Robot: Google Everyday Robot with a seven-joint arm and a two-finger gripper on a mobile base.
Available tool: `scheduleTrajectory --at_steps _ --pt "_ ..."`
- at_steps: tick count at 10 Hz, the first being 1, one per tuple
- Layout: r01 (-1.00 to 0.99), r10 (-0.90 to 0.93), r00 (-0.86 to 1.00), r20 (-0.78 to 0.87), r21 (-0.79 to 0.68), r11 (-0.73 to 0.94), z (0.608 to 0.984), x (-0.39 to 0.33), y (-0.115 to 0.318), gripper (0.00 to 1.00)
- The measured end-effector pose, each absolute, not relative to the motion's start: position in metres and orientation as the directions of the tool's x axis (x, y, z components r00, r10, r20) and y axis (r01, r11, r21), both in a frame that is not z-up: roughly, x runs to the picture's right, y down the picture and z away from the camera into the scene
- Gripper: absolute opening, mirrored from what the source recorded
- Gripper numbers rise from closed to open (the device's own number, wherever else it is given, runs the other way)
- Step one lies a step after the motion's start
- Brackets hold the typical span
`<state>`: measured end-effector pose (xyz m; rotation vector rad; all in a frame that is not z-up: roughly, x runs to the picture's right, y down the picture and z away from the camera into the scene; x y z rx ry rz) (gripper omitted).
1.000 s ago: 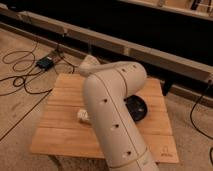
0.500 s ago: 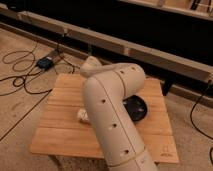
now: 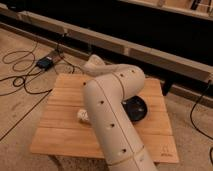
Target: Push the eraser across the table
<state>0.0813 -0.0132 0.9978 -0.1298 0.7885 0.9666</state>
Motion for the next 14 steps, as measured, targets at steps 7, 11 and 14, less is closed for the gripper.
scheduleTrajectory --at_steps 7,11,14 --pt "-0.775 0.734 0.211 -0.645 0.347 0.528 1.007 0.128 -0.032 0.8" --pt "-0.762 0.763 0.132 -0.633 0.428 0.486 1.009 0.161 -0.041 0.8" --pt "-0.748 0.79 0.076 -0.608 0.489 0.449 1.008 0.182 -0.049 0.8"
